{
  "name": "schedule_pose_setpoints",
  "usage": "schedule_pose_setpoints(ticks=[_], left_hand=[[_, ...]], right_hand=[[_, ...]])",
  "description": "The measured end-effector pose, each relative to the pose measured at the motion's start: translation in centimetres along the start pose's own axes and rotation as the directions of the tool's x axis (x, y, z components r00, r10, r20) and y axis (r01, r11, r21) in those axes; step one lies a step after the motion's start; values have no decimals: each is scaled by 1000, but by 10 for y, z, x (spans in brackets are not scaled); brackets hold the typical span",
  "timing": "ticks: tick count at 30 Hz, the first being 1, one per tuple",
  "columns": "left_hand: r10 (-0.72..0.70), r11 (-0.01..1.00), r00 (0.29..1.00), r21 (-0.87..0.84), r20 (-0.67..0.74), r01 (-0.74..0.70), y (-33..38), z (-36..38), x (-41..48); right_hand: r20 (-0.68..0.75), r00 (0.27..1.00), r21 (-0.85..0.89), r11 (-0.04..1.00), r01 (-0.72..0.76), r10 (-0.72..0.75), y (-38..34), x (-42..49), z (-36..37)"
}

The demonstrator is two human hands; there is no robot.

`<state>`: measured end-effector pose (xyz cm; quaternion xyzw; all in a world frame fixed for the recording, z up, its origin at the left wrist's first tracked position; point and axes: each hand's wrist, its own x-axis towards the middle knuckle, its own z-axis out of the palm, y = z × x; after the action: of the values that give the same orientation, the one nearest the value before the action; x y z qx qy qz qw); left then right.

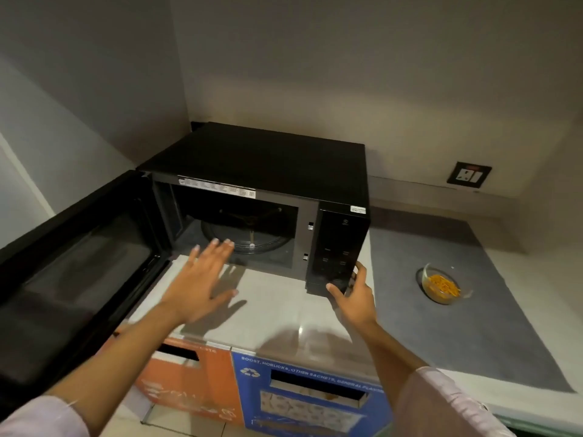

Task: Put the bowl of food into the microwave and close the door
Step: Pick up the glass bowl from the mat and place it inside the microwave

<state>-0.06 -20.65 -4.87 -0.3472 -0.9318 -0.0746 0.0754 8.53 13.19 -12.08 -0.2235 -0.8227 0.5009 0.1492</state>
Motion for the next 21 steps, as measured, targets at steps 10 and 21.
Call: schedule_pose_setpoints(ticks=[10,21], left_hand=[[339,874,937,-398,84,-280,169,82,89],[324,772,925,-621,198,-137,295,106,159]], right_hand=[[-71,997,57,998,-27,31,34,-5,-73],[-370,924,40,995,-94,102,63,6,-162]])
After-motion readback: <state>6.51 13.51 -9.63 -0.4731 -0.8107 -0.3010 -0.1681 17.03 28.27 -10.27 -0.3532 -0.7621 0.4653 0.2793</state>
